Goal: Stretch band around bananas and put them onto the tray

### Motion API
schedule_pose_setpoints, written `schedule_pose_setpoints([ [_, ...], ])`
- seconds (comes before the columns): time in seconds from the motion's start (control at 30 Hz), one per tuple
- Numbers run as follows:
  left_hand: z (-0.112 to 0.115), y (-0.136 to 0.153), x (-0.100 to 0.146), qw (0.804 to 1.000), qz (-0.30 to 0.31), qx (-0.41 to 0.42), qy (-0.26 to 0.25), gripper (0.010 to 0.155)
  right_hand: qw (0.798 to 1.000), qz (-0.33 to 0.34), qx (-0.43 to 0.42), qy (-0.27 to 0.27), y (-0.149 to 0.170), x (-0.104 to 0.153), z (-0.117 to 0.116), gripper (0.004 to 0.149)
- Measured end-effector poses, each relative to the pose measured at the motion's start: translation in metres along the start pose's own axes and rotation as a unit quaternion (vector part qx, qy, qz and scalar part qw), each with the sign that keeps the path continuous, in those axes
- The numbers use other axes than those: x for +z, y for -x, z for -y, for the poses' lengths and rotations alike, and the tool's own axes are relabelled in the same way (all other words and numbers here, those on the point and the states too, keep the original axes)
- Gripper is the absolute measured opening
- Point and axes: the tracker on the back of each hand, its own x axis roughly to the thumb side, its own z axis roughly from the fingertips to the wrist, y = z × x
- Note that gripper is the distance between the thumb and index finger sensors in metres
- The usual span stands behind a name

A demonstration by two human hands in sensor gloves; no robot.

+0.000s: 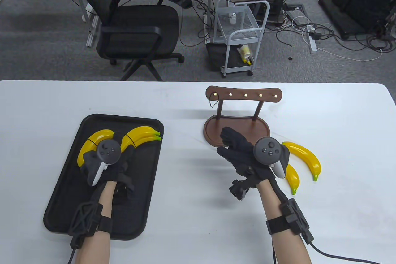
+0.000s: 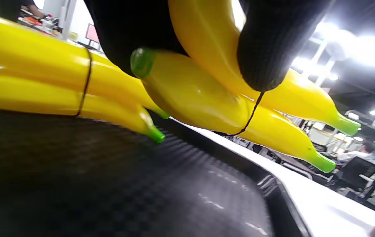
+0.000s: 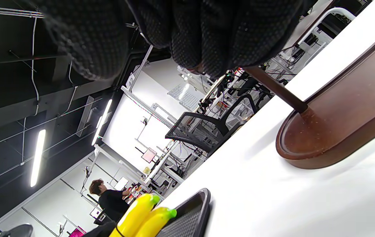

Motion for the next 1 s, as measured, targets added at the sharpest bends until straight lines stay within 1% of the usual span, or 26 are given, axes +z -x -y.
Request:
schedule_pose_setpoints([
  [0.17, 0.01, 0.016, -0.003, 0.999, -0.032, 0.001, 0.017, 0.066, 1.0, -0.006, -0.005, 0.003, 0.004, 0.0, 0.002, 0.07],
  [0.5, 0.024, 0.03, -0.006, 0.998, -0.054, 0.004, 0.043, 0.066, 1.0, -0.014, -0.011, 0.003, 0.008, 0.0, 0.004, 0.069],
  [0.57, 0.024, 0.031, -0.006, 0.997, -0.055, 0.016, 0.047, 0.066, 1.0, -0.016, -0.012, 0.003, 0.008, 0.001, 0.004, 0.069],
  [0.8, 0.022, 0.028, -0.005, 0.998, -0.045, 0.016, 0.048, 0.067, 1.0, -0.021, -0.013, 0.002, 0.009, 0.002, 0.006, 0.069],
  [1.0, 0.005, 0.02, -0.002, 0.999, -0.029, 0.037, 0.022, 0.068, 1.0, -0.022, -0.014, 0.004, 0.01, 0.001, 0.007, 0.069],
])
